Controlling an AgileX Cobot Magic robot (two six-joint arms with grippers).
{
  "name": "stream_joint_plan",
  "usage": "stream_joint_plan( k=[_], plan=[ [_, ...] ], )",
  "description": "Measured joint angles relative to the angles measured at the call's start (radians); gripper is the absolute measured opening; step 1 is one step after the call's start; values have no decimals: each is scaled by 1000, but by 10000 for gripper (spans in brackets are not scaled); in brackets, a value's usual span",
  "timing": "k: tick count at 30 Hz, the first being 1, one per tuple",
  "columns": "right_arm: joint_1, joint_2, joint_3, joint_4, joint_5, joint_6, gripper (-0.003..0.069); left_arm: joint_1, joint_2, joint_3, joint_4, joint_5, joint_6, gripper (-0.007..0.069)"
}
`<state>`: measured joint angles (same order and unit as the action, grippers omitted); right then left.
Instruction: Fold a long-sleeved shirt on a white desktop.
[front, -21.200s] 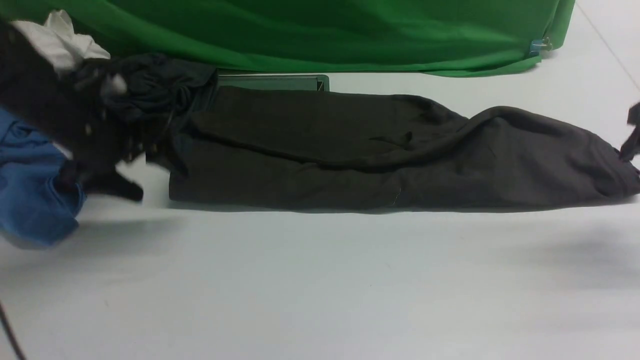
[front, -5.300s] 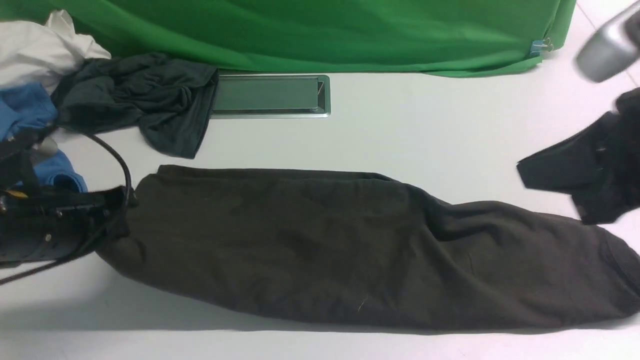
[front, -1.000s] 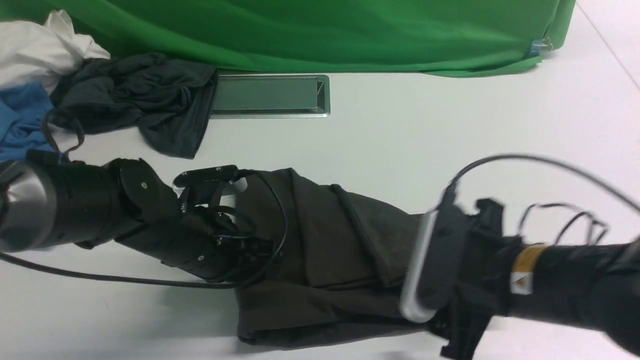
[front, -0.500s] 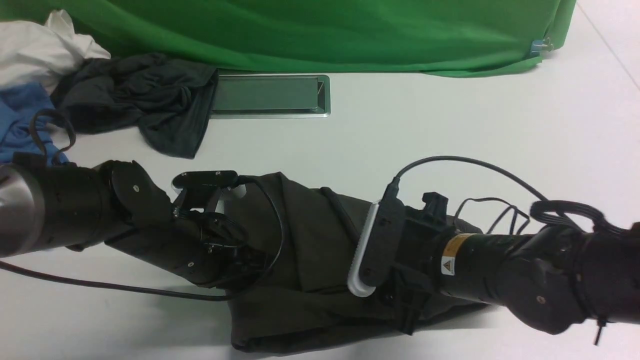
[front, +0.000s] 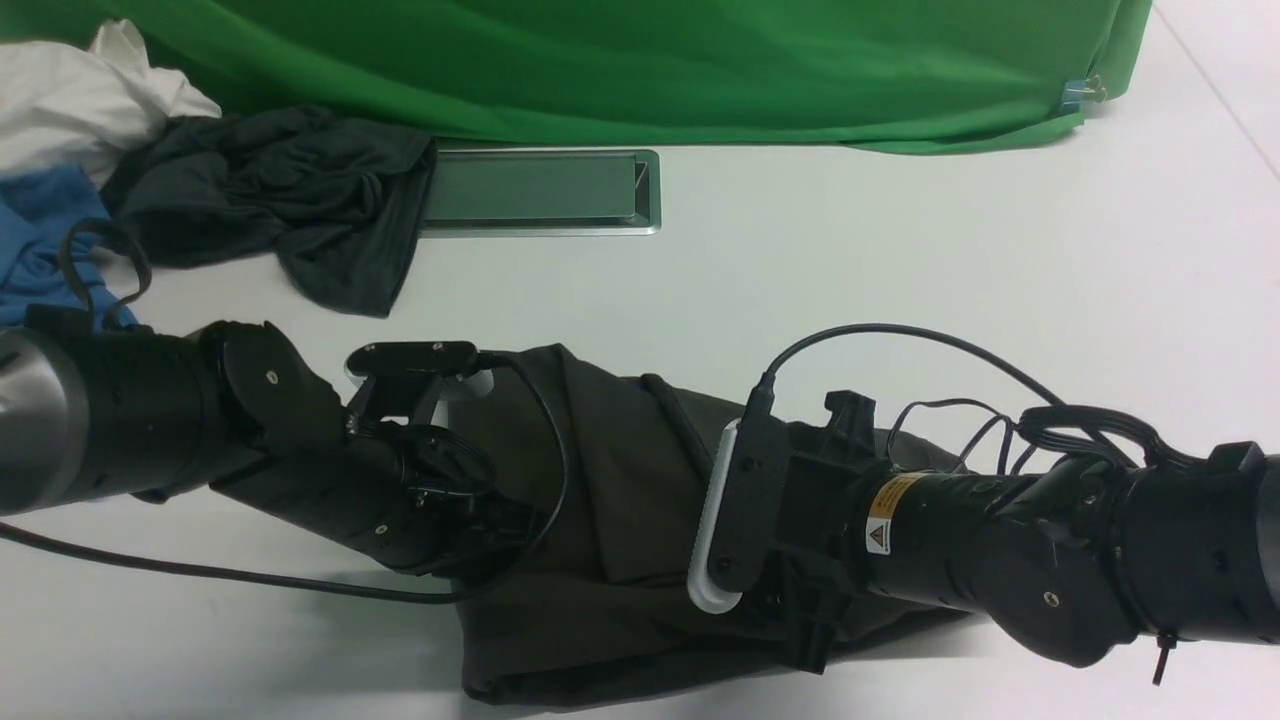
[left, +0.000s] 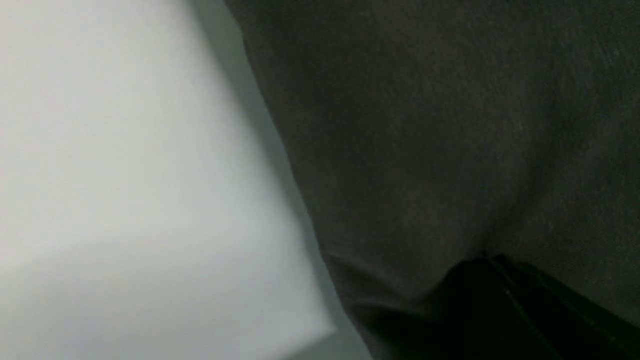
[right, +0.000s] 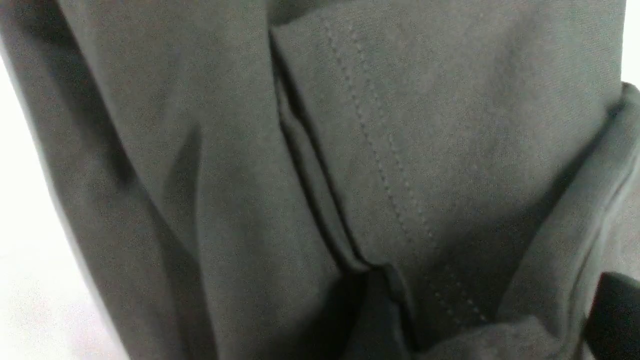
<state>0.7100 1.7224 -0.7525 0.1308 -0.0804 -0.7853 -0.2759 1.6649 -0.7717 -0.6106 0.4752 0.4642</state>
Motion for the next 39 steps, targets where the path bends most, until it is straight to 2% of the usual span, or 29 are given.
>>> stream_joint_plan(
  k=[1,3,4,7,10,14,16,17,18,22,31,39],
  plan=[
    [0,0,0,0,0,-1,459,0,0,0,0,0,0,20],
    [0,2,0,0,-1,-1,323,0,0,0,0,0,0,20],
    [0,3,0,0,-2,0,208,0,0,0,0,-1,0,20],
    [0,4,0,0,-13,24,82,0,-1,0,0,-1,0,20],
    [0,4,0,1,-24,80,78,0,-1,0,0,-1,0,20],
    [0,2,-3,1,-37,216,78,0,-1,0,0,-1,0,20],
    [-4,1,-17,1,-22,326,78,0,-1,0,0,-1,5,20],
    [-5,1,-17,1,-21,326,78,0,-1,0,0,-1,5,20],
    [-19,1,-32,1,-3,397,78,0,-1,0,0,-1,6,20],
    [-63,1,-70,1,59,489,78,0,-1,0,0,-1,6,20],
    [-170,1,-184,1,285,561,78,1,0,7,13,6,6,20],
    [-176,1,-230,75,418,562,79,1,0,9,18,7,5,20]
  ],
)
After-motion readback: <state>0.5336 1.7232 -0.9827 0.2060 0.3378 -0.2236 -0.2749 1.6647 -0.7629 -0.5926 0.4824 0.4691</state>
